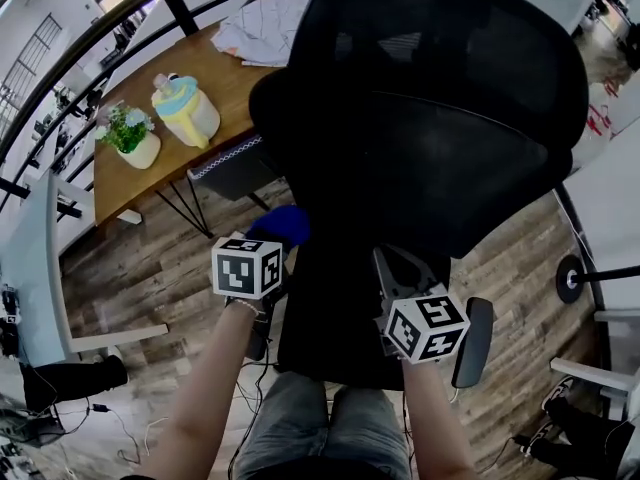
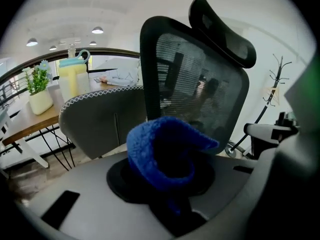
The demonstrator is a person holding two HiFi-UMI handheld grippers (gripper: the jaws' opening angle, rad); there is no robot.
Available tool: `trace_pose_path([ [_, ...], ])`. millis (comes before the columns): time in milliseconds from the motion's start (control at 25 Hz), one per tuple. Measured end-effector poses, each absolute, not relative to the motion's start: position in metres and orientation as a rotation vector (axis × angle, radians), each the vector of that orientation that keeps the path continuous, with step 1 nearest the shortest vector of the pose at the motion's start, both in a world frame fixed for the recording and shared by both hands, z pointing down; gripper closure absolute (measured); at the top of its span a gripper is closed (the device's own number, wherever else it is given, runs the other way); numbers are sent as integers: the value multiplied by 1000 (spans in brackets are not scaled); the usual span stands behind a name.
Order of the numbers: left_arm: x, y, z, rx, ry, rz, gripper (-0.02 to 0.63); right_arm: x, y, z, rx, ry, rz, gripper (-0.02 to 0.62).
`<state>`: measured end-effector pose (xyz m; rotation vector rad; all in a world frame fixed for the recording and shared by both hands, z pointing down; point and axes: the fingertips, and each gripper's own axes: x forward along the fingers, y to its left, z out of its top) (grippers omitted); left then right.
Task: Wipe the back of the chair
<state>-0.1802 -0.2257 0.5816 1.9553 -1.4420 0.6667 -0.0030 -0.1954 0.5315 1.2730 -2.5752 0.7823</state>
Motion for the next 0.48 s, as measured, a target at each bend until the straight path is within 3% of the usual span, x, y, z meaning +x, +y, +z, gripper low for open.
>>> trace_pose_path([
  [480, -124, -193, 478, 2218, -1312, 448, 489, 7, -167, 460, 1348, -2610, 625, 566],
])
